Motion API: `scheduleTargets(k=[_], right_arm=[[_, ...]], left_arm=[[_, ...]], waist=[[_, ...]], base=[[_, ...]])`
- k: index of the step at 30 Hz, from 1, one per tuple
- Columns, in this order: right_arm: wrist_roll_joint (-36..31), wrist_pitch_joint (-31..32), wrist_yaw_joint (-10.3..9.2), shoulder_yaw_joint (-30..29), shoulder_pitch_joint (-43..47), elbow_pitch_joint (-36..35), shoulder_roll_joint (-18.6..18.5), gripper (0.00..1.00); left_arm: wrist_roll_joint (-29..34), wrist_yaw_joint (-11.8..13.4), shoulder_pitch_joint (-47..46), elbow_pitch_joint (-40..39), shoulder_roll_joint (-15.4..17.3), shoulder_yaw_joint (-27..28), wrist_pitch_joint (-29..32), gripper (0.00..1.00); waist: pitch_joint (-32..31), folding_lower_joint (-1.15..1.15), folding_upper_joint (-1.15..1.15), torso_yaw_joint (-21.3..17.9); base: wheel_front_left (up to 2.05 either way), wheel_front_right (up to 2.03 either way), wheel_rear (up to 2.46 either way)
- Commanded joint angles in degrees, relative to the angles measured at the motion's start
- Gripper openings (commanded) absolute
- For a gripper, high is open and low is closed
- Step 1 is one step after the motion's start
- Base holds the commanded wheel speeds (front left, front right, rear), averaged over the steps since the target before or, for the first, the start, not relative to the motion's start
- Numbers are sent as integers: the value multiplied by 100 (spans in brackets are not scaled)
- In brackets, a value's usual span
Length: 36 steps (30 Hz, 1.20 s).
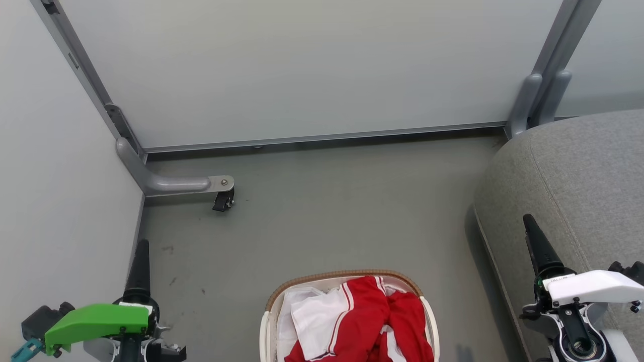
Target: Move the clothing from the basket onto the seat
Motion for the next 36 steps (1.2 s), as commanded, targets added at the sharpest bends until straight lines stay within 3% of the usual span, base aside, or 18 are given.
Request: scheduleTargets(k=[1,18,19,36], right_arm=[[-323,-74,2,33,-199,-103,-79,100],[-2098,-443,2,384,-319,-79,-244,100],[-2504,-539,2,442,-292,-59,-269,100],[-3665,-814,2,622,-318,47,-334,100]], left_arm=[[349,-10,-223,-62,84,-40,-76,100],[2224,70,-258,211,214,-359,-444,100],[2635,101,-254,304,254,-453,-536,100],[3743,213,-289,520,352,-705,-809,100]], waist=[[6,0,0,-1],[28,0,0,-6],[24,0,0,-7],[42,0,0,-24]], base=[[0,0,0],[0,0,0],[0,0,0],[0,0,0]])
